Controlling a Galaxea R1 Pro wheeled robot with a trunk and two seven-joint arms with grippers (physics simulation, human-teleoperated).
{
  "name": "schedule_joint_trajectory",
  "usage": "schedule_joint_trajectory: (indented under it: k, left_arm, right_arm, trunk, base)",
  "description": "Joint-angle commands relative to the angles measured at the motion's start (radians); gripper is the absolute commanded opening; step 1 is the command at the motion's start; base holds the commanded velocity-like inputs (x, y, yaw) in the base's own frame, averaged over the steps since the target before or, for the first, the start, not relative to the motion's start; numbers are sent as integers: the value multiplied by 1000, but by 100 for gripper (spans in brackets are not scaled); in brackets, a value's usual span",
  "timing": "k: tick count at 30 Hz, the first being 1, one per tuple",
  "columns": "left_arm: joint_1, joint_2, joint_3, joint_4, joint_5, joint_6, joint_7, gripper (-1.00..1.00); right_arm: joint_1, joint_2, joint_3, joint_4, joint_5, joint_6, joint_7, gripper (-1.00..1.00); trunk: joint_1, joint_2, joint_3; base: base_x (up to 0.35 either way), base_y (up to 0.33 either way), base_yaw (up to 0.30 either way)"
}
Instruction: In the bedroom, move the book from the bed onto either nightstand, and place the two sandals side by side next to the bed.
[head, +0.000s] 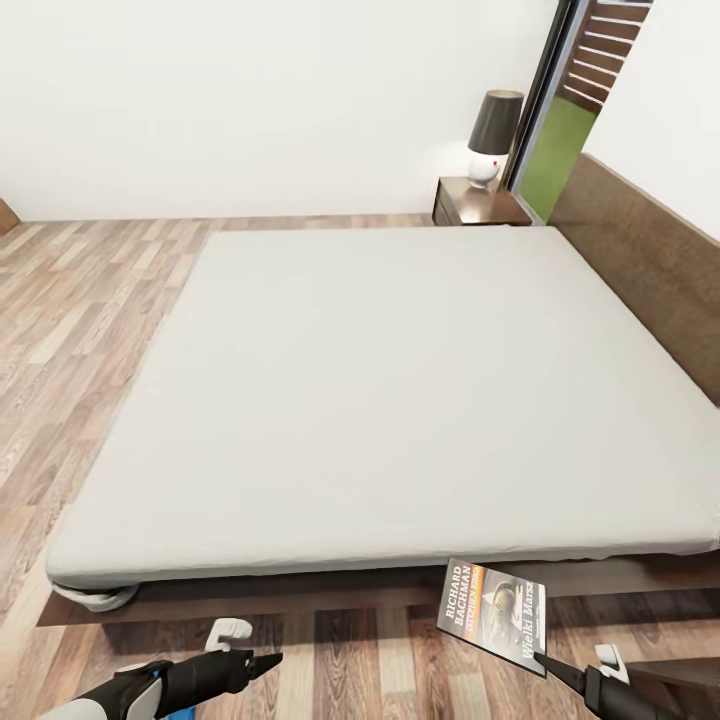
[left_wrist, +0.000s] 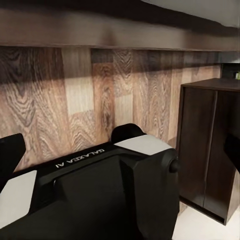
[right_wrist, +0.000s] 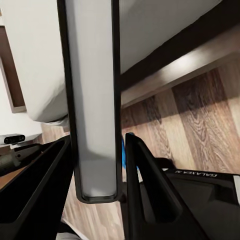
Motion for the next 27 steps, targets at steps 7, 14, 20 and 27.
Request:
schedule_joint_trajectory:
  k: [7,14,20,27]
  left_arm:
    - [-1,-1,1,1,1,0,-2,100]
    - [-1,-1,1,1,1,0,-1,100]
    - [-1,-1,1,1,1,0,-1,100]
    - [-1,-1,1,1,1,0,0,100]
  right_arm:
    - [-1,-1,6,0,-10,10,1,-100]
    - [-1,-1,7,1,-10,-9,-3,-100]
    - [-1,-1,7,1,-10,-17,-7,-100]
    - [-1,-1,5,13,-10,-50,-8,-100]
  trunk:
    - [-27,49,21]
    - [-54,98,43]
    - [-77,140,62]
    - [-104,189,84]
  base:
    - [0,0,0]
    - [0,0,0]
    - [0,0,0]
    - [0,0,0]
